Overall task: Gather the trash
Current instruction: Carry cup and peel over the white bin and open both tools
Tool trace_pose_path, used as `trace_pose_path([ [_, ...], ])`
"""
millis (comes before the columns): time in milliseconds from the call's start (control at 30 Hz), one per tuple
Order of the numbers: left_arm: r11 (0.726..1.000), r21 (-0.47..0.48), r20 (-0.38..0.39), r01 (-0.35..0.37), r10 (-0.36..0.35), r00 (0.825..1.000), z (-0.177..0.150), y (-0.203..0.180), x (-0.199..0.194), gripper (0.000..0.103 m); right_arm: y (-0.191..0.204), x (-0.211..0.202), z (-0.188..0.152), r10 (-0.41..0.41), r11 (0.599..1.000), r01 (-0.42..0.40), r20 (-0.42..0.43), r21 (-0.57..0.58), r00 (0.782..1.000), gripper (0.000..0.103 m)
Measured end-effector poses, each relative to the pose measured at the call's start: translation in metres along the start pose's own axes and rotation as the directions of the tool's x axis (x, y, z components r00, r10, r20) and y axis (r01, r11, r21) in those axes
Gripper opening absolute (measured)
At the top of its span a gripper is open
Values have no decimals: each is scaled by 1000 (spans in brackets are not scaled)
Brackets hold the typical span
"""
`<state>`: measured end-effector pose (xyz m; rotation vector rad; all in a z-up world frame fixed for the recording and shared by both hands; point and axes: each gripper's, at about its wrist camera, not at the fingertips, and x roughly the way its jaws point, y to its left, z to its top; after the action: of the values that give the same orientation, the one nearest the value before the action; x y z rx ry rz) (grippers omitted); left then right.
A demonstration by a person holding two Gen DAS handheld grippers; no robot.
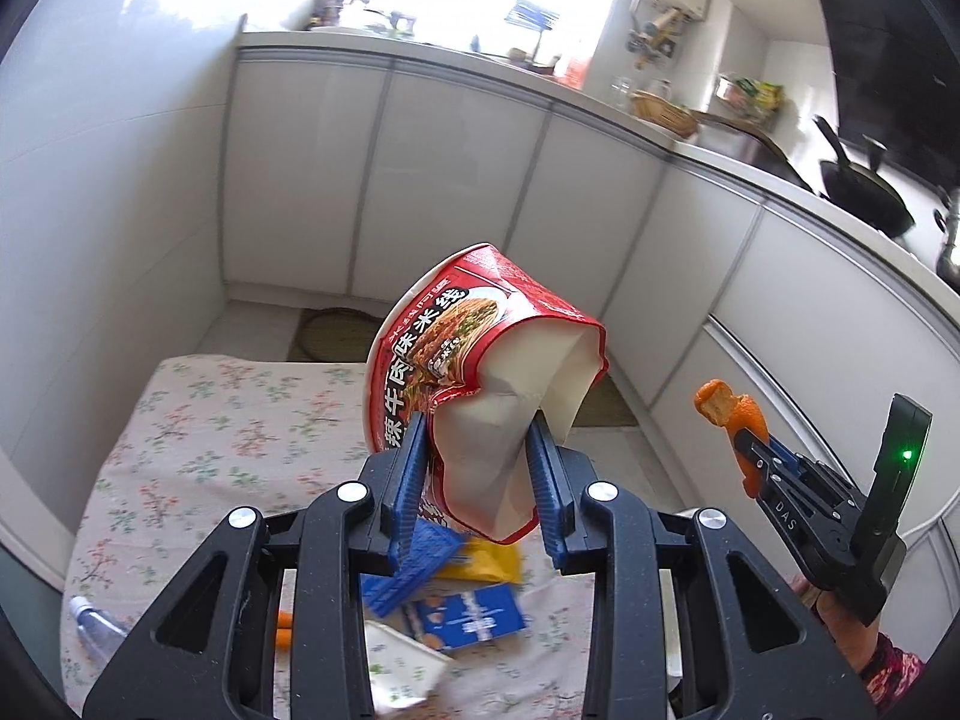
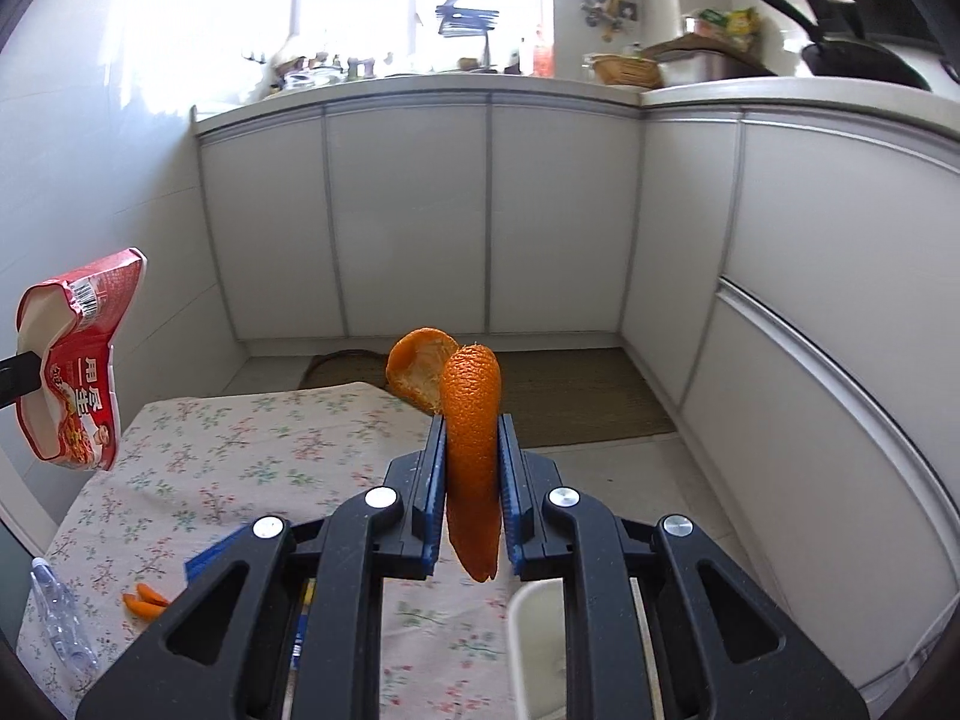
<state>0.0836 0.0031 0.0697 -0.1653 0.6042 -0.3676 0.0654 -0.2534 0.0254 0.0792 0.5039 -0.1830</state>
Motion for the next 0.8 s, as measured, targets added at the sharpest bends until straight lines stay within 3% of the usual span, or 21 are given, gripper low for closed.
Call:
trace_pose_path([
  [200,997,48,-18,54,-53,998,-6,-37,14,31,-45,-8,-18,-98,994,98,-7,40,995,16],
  [600,972,151,-86,181,-169,982,-39,-118,42,31,-99,-12,-59,-264,960,272,-118,60,957,20],
  [633,969,154,-90,194,-181,979,-42,-125,44,31,-105,-13,-62,-264,960,273,-128,62,956,24],
  [667,967,157,-92,202,-190,978,-44,-130,46,31,-108,-14,-64,-266,959,276,-134,66,955,41],
  [733,961,166,-95,223,-210,973,-50,-144,49,31,-117,-24,-68,-281,952,292,-118,88,953,64],
  [800,955,175,-91,241,-228,969,-56,-157,51,31,-128,-37,-70,-296,947,304,-87,107,951,68],
])
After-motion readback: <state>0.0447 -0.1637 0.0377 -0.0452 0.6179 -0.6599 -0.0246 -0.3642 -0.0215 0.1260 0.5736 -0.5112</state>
